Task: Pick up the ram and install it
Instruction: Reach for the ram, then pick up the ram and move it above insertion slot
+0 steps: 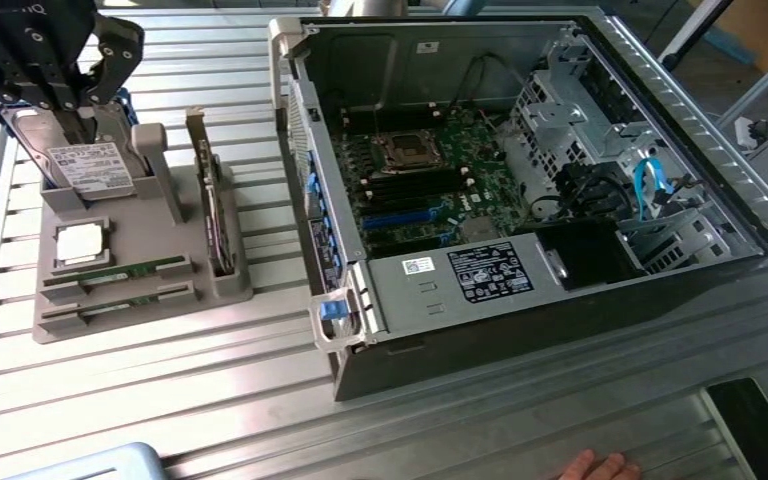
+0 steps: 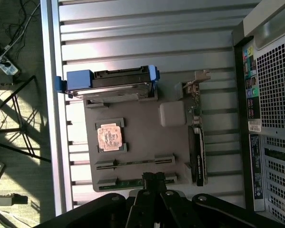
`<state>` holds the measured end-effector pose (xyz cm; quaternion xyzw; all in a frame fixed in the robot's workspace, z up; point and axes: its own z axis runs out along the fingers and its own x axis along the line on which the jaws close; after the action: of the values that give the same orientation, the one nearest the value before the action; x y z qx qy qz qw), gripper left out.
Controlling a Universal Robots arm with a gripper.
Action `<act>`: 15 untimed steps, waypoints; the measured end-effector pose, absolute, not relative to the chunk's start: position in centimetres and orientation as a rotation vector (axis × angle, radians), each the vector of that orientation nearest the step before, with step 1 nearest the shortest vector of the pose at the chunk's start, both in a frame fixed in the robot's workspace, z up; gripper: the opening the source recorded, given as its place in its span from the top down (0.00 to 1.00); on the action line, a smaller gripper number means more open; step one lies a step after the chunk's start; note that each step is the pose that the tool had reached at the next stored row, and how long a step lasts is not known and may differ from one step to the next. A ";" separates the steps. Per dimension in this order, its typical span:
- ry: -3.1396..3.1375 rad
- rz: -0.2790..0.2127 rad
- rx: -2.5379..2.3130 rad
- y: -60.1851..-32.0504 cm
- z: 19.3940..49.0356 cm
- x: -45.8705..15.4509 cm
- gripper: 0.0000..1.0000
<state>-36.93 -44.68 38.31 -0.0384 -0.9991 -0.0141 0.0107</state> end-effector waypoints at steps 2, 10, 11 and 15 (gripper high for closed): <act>-3.117 -0.042 -0.120 -45.0 38.1 -36.9 0.89; -3.117 -0.042 -0.120 -45.0 38.1 -36.9 0.89; -3.117 -0.042 -0.120 -45.0 38.1 -36.9 0.89; -3.117 -0.042 -0.120 -45.0 38.1 -36.9 0.89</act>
<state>-36.93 -44.97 38.09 -0.0383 -0.9991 -0.0135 0.0109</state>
